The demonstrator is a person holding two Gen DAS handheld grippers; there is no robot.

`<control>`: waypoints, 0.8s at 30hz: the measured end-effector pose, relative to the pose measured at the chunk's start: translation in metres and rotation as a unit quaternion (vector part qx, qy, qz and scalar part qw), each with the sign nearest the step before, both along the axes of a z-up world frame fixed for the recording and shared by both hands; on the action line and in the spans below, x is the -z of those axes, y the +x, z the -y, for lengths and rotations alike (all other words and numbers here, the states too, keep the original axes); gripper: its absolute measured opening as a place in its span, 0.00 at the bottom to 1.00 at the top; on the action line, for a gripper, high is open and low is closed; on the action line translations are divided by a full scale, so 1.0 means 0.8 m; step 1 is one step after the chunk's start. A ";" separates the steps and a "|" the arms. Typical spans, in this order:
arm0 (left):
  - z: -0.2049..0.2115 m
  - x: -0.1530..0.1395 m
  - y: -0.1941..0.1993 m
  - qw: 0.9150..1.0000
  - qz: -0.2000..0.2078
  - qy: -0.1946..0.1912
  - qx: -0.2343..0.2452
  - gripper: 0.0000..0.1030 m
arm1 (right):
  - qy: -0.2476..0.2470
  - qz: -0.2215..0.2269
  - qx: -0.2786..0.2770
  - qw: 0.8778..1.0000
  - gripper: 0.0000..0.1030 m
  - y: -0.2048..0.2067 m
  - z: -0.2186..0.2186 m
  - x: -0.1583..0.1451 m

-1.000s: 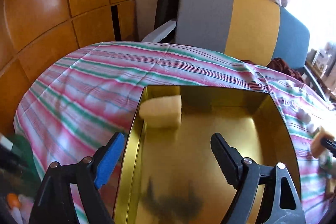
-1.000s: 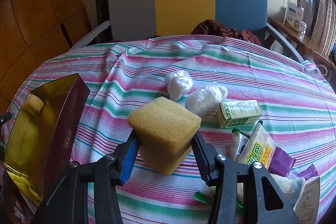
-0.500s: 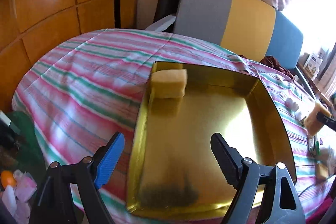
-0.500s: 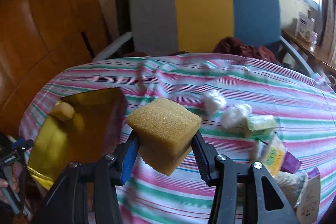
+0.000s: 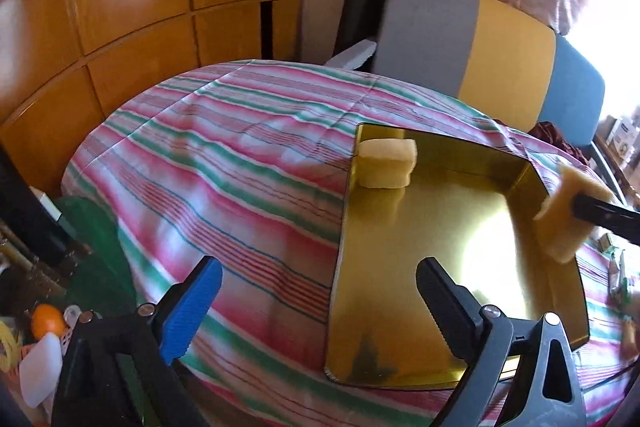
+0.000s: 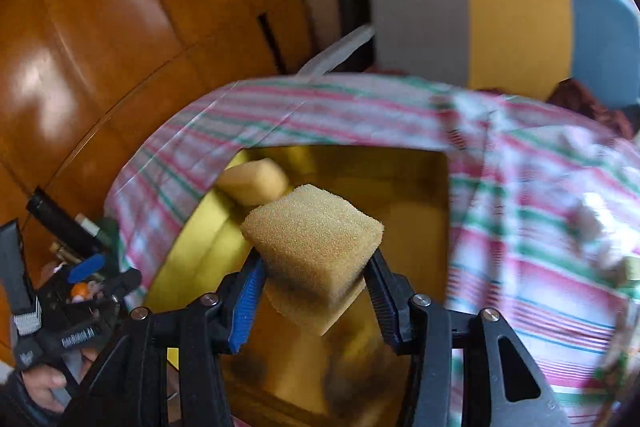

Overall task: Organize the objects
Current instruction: 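Lower the yellow sponge block into the gold tray and open the right gripper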

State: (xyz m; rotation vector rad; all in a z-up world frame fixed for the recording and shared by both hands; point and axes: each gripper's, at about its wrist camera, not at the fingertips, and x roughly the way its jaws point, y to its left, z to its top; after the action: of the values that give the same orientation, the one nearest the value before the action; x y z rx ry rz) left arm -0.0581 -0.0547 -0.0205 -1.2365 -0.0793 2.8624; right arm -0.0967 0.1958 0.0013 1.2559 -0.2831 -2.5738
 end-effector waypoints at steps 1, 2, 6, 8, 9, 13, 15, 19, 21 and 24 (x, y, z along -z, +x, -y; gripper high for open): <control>0.003 0.001 0.000 1.000 0.000 0.000 -0.004 0.97 | -0.005 0.011 -0.010 1.000 0.49 -0.010 0.014 0.007; 0.006 0.002 0.001 1.000 0.001 0.003 -0.006 0.97 | -0.008 0.022 -0.017 1.000 0.49 -0.019 0.028 0.014; 0.018 0.005 0.005 1.000 -0.003 0.027 -0.011 0.97 | -0.016 0.061 -0.037 0.997 0.49 -0.055 0.077 0.041; 0.022 0.006 0.003 0.999 -0.003 0.032 -0.014 0.97 | -0.023 0.070 -0.034 0.997 0.51 -0.073 0.093 0.049; 0.024 0.006 0.003 0.999 -0.003 0.035 -0.015 0.97 | -0.026 0.073 -0.032 0.996 0.52 -0.079 0.098 0.051; 0.029 0.007 0.002 0.999 -0.003 0.036 -0.021 0.97 | -0.041 0.074 -0.030 0.996 0.63 -0.094 0.113 0.052; 0.030 0.008 0.002 0.999 -0.004 0.038 -0.020 0.97 | -0.050 0.068 -0.028 0.996 0.76 -0.093 0.110 0.048; 0.030 0.009 0.002 0.999 -0.004 0.036 -0.021 0.97 | -0.048 0.056 -0.027 0.997 0.78 -0.081 0.106 0.039; 0.028 0.008 0.003 0.999 -0.005 0.035 -0.020 0.97 | -0.043 0.048 -0.026 0.998 0.78 -0.070 0.100 0.033; 0.026 0.005 0.004 0.999 -0.007 0.032 -0.016 0.97 | -0.025 0.035 -0.023 0.999 0.79 -0.047 0.083 0.026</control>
State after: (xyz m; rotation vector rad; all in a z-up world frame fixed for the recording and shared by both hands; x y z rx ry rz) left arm -0.0550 -0.0754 -0.0242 -1.2133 -0.1895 2.8709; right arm -0.1342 0.1291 -0.0195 1.3216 -0.3271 -2.4715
